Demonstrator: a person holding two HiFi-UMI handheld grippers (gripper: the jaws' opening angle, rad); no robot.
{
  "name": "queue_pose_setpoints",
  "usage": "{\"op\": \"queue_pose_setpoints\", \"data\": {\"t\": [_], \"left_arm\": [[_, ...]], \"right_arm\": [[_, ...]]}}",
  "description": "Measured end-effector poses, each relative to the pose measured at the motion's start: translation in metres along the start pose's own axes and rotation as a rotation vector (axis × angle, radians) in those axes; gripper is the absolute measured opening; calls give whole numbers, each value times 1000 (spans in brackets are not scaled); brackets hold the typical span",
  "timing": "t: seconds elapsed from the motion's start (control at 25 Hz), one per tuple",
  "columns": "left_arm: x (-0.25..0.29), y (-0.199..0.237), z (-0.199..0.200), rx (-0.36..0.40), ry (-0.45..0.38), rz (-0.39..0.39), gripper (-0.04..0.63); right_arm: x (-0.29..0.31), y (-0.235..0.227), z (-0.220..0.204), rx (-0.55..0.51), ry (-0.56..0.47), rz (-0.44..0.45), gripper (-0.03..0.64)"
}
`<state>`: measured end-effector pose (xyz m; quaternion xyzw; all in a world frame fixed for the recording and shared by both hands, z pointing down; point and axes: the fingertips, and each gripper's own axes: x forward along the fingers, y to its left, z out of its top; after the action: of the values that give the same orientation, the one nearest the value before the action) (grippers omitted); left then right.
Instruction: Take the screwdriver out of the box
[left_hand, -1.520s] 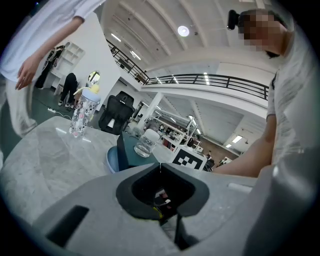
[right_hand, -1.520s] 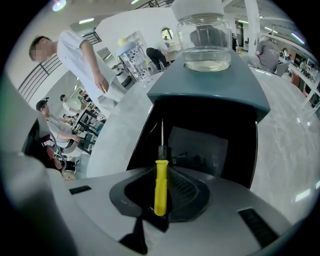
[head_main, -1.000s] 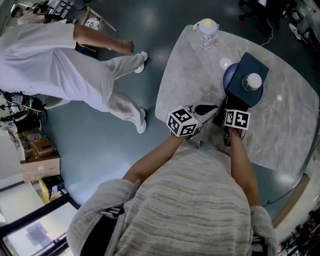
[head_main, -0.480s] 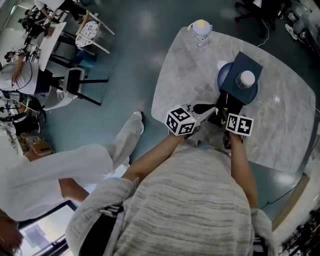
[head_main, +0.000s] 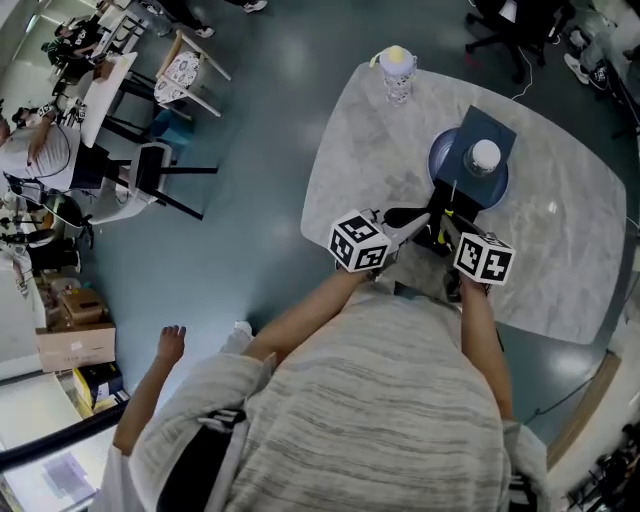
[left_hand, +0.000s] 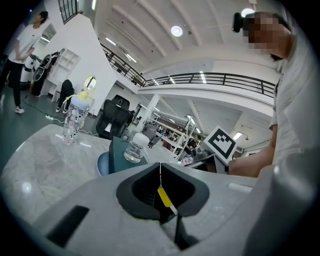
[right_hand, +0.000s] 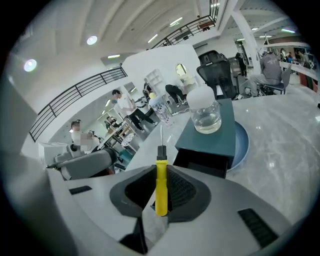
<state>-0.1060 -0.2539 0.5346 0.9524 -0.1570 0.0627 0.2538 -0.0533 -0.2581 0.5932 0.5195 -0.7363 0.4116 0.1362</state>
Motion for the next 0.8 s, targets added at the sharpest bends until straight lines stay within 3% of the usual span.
{"op": "queue_pose_setpoints", "data": {"t": [0.28, 0.8], "left_arm": [[-5, -14, 23, 22, -53, -2, 17], [-16, -36, 54, 95, -99, -6, 17]], "right_arm": [[-30, 26, 28, -33, -146, 80, 64], [-78, 75, 64, -208, -393, 200, 64]]}}
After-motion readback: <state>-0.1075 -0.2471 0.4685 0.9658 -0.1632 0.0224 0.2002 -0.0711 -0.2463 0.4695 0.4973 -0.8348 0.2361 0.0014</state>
